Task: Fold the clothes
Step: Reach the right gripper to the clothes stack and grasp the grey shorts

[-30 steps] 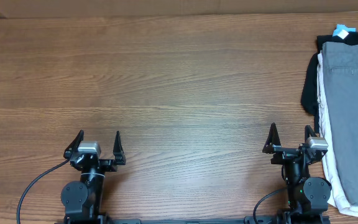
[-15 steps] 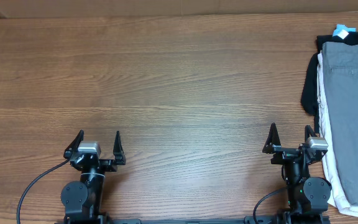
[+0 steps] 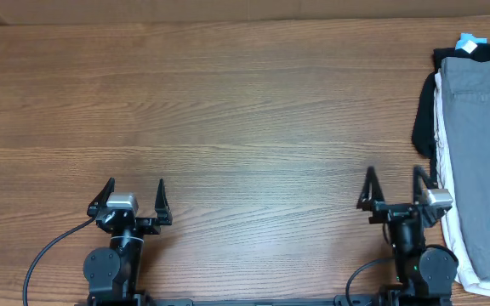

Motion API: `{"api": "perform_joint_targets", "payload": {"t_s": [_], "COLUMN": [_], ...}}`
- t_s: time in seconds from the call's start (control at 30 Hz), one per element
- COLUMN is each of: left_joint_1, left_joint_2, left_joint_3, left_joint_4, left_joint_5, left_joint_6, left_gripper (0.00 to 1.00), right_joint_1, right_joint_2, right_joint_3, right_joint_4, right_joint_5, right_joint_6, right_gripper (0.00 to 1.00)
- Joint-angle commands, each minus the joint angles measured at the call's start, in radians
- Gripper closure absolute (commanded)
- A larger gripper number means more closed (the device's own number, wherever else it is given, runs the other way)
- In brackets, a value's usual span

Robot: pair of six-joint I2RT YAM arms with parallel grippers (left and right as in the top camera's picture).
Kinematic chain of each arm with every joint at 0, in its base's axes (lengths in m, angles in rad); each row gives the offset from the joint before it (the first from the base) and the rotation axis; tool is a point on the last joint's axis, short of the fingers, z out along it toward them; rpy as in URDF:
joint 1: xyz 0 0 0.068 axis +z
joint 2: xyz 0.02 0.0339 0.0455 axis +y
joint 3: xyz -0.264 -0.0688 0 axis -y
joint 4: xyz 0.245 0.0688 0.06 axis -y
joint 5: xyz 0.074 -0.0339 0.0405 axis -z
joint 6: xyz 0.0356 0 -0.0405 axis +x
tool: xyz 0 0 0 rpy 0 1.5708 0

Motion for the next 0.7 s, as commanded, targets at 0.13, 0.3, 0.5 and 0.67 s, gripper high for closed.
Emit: {"api": "perform_joint_targets", "payload": {"t_s": [0.13, 0.3, 0.5, 0.67], "left_joint_1": [-0.004, -0.004, -0.004, -0.004], "left_joint_2": [0.002, 0.002, 0.002, 0.002], "left_joint_3": [-0.006, -0.006, -0.006, -0.006], "left_joint_4": [0.001, 0.001, 0.001, 0.001], "left_joint_5": [0.007, 0.007, 0.007, 0.007], "left_joint_6": [0.019, 0.019, 0.019, 0.019], "left_gripper": [0.0, 0.0, 0.0, 0.0], "right_joint_1": [0.005, 0.005, 0.005, 0.005], "right_joint_2": [-0.006, -0.006, -0.006, 0.048], "right_joint_3": [-0.01, -0.01, 0.061, 0.168], "right_joint_4": [-0.005, 0.114, 0.271, 0.26], "right_joint_5": [-0.383, -0.382, -0.253, -0.12], "right_joint_6": [0.264, 0.272, 0.324, 0.241], "right_gripper": [0.0, 0.0, 0.0, 0.0]}}
